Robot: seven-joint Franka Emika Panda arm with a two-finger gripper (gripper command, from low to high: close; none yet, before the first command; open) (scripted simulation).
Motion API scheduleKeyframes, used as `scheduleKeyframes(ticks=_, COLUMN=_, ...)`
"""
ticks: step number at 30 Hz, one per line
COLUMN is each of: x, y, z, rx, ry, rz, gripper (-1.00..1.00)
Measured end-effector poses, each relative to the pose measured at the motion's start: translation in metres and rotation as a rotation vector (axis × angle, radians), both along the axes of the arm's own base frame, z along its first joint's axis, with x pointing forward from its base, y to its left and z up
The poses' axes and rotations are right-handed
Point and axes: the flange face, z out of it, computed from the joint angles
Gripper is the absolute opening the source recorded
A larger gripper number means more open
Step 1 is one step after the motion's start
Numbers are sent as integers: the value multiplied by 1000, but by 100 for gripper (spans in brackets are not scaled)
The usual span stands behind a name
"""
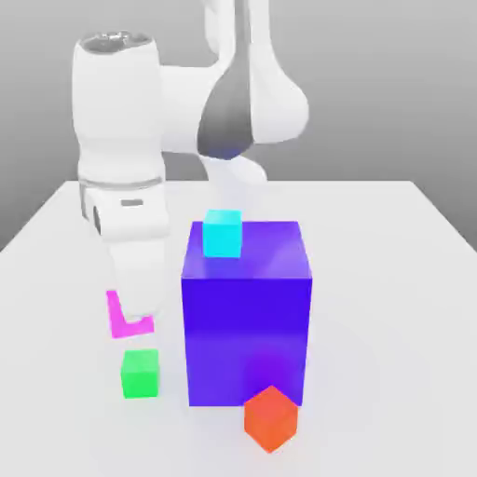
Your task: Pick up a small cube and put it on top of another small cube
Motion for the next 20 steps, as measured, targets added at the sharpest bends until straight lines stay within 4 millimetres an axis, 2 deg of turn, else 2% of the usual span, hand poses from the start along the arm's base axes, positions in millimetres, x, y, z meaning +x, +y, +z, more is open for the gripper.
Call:
scheduleKeyframes(ticks=5, x=-44, y=-8, z=-44, rx=23, ry=48, rz=93, gripper=-100)
scheduleKeyframes(ticks=14, x=-49, y=-8, z=-105, rx=27, ry=54, rz=100, gripper=-100)
scheduleKeyframes(ticks=15, x=-50, y=-8, z=-110, rx=27, ry=56, rz=100, gripper=100)
scheduleKeyframes(ticks=20, x=-50, y=-8, z=-110, rx=27, ry=56, rz=99, gripper=100)
